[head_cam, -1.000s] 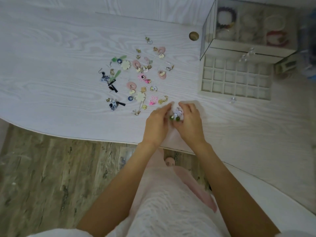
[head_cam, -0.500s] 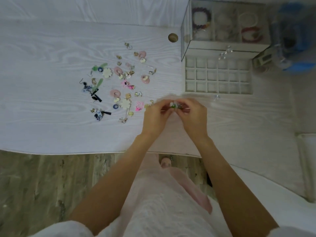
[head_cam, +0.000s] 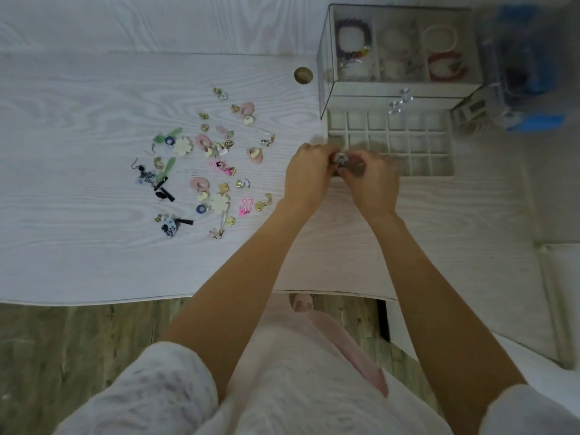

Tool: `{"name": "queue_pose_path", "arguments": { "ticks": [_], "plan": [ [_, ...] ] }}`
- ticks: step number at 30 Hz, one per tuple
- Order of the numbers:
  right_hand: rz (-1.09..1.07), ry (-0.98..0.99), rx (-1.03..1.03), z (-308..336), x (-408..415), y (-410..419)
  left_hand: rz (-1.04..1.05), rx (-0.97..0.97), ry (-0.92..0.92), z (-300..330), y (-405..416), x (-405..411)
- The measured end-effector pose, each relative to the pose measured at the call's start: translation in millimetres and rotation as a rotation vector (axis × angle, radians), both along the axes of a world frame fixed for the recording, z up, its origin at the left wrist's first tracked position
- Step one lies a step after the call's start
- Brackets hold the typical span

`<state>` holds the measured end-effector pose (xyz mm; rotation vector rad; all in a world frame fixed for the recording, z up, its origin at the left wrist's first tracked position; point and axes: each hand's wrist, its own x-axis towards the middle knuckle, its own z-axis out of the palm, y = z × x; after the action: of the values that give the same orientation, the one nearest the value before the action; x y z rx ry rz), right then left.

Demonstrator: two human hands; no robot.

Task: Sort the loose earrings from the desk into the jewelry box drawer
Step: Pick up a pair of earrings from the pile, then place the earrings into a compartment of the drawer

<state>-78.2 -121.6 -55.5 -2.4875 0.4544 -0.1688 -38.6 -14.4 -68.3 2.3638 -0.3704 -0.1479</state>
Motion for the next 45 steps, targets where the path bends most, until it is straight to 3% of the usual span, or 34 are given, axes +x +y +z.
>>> {"name": "queue_pose_path", "arguments": {
  "ticks": [4, 9, 15, 18, 21, 24, 28, 31, 33, 37, 40, 45],
  "plan": [
    [0.023, -0.004, 0.006, -1.5, -1.6, -2.6, -0.052, 0.057, -0.076, -0.8, 2.7, -3.0],
    [0.113, 0.034, -0.210, -7.0, -6.1, -1.2, -0.102, 0.088, -0.253, -6.0, 9.9, -9.5],
    [0.198, -0.027, -0.318, -11.0, -15.5, -2.4, -0.136, 0.109, -0.409, -14.5, 25.5, -18.5],
    [0.168, -0.100, -0.309, -0.3, -24.4, 2.6, -0.082, -0.052, -0.254, 5.5, 48.0, -35.8],
    [0.222, -0.206, -0.245, 15.9, -38.4, 16.0, 0.171, -0.375, 0.115, 37.0, 87.6, -50.5],
    [0.355, -0.168, -0.125, 15.9, -50.0, 38.1, 0.413, -0.487, 0.211, 45.5, 134.2, -60.7],
    [0.523, -0.021, -0.062, -1.7, -38.9, 70.8, 0.529, -0.212, 0.137, 20.1, 178.3, -65.4],
    [0.572, 0.022, -0.075, -10.2, -11.2, 87.6, 0.407, 0.085, 0.032, -1.5, 185.4, -61.0],
    [0.572, 0.025, -0.095, -12.8, 12.6, 95.9, 0.329, 0.185, -0.010, -9.1, 182.9, -56.1],
    [0.581, 0.018, -0.109, -15.5, 50.4, 105.8, 0.289, 0.264, -0.070, -14.8, 177.5, -54.8],
    [0.633, 0.060, -0.141, -19.0, 62.8, 111.1, 0.332, 0.177, -0.055, -8.2, 185.8, -45.0],
    [0.672, 0.076, -0.147, -22.8, 60.2, 110.0, 0.314, 0.227, -0.108, 1.8, 195.2, 12.9]
  ]
}}
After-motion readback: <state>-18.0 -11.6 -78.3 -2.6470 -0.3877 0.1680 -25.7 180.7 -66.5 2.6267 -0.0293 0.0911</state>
